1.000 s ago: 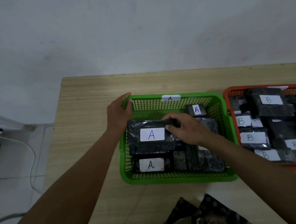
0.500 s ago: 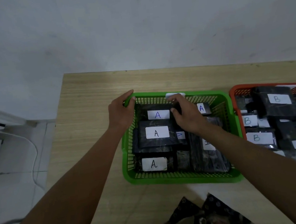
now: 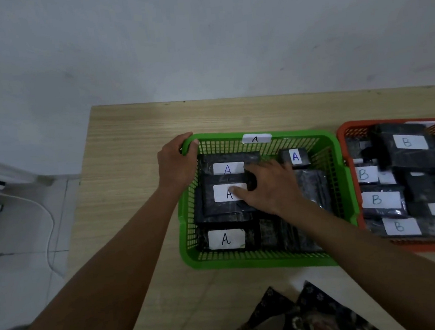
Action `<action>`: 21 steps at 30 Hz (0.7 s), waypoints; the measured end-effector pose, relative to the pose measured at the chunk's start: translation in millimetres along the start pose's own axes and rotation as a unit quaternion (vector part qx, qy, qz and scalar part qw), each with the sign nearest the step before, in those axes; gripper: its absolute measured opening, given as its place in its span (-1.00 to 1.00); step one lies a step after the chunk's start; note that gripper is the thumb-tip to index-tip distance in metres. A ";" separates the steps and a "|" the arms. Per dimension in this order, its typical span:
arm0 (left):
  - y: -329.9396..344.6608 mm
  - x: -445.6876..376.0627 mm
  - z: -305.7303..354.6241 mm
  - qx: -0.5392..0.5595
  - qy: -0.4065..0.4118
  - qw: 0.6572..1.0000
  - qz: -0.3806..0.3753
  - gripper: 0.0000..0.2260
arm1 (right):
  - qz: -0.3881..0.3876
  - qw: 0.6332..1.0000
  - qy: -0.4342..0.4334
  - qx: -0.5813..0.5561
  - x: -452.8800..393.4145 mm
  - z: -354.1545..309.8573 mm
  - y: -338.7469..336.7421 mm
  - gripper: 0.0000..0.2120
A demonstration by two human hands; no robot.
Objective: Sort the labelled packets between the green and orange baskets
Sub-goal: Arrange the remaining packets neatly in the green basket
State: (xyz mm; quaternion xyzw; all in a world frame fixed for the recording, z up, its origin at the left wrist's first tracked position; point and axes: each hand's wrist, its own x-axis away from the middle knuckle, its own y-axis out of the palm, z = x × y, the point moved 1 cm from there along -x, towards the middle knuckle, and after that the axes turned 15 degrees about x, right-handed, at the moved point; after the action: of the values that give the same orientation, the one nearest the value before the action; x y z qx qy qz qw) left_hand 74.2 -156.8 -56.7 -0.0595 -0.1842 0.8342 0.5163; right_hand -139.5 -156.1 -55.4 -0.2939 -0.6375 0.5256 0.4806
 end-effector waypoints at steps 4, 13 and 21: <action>0.2 0.2 -0.5 -0.004 0.006 1.000 -0.002 -0.69 | -0.090 0.995 -0.045 -0.018 -4.7 3.6 -13.2 -0.30; -1.5 -0.3 -2.0 -0.002 0.010 1.000 0.001 -0.70 | 0.045 0.921 -0.032 -0.386 -20.6 27.8 -24.1 -0.75; -3.4 0.4 -1.2 0.003 0.005 1.000 0.011 -0.71 | 0.060 0.914 -0.020 -0.400 -37.9 14.9 -7.0 -0.75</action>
State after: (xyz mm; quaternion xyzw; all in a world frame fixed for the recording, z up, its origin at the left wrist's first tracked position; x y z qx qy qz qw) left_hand 77.2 -154.8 -56.5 -0.0639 -0.1782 0.8400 0.5085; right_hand -138.4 -197.1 -60.0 -0.4884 -0.7854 0.2599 0.2776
